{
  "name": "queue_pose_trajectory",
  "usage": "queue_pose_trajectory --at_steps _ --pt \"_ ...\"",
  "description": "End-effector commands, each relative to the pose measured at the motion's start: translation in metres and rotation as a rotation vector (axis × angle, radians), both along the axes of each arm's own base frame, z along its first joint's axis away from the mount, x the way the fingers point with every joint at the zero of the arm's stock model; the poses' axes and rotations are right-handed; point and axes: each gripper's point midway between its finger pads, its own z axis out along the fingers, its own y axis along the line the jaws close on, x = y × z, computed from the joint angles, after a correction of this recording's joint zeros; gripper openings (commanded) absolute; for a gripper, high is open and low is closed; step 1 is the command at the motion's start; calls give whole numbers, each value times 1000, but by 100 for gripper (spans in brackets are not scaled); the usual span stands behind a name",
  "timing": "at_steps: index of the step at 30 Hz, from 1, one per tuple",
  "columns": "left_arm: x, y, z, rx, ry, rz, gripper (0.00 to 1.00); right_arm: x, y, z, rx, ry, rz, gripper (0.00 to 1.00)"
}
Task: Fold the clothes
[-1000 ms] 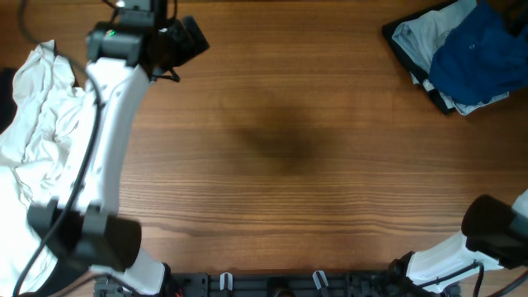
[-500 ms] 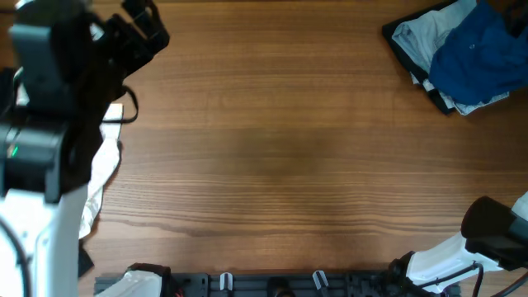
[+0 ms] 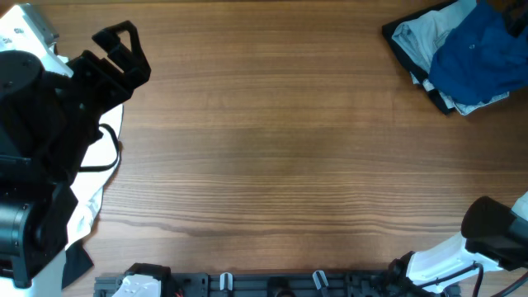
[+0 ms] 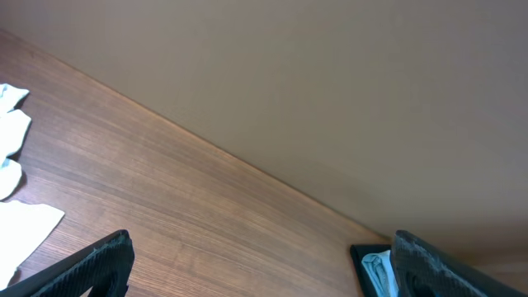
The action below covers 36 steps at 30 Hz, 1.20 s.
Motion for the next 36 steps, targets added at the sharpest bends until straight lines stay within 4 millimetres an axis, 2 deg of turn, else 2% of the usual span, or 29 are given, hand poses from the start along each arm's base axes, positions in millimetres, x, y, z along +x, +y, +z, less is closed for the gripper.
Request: queue_pose_trajectory --at_steps 1,8,13,16,19,26,29,36 --pt "-6 1 4 14 -15 -8 100 -1 2 0 1 1 4 100" --pt "-20 1 6 8 -19 -22 100 -1 2 0 1 1 4 100" --pt "-29 3 -11 36 53 -22 100 -1 2 0 1 1 4 100" --pt "-43 12 0 41 10 15 100 -1 2 0 2 1 4 100" --pt "-73 15 20 19 -78 11 100 -1 2 0 1 1 4 100" --pt "-154 51 54 28 -281 146 100 -1 2 0 1 1 4 100" --pt "-182 64 58 24 -338 200 100 -1 2 0 1 1 4 100" --pt "-217 86 48 29 -400 323 100 -1 2 0 1 1 4 100"
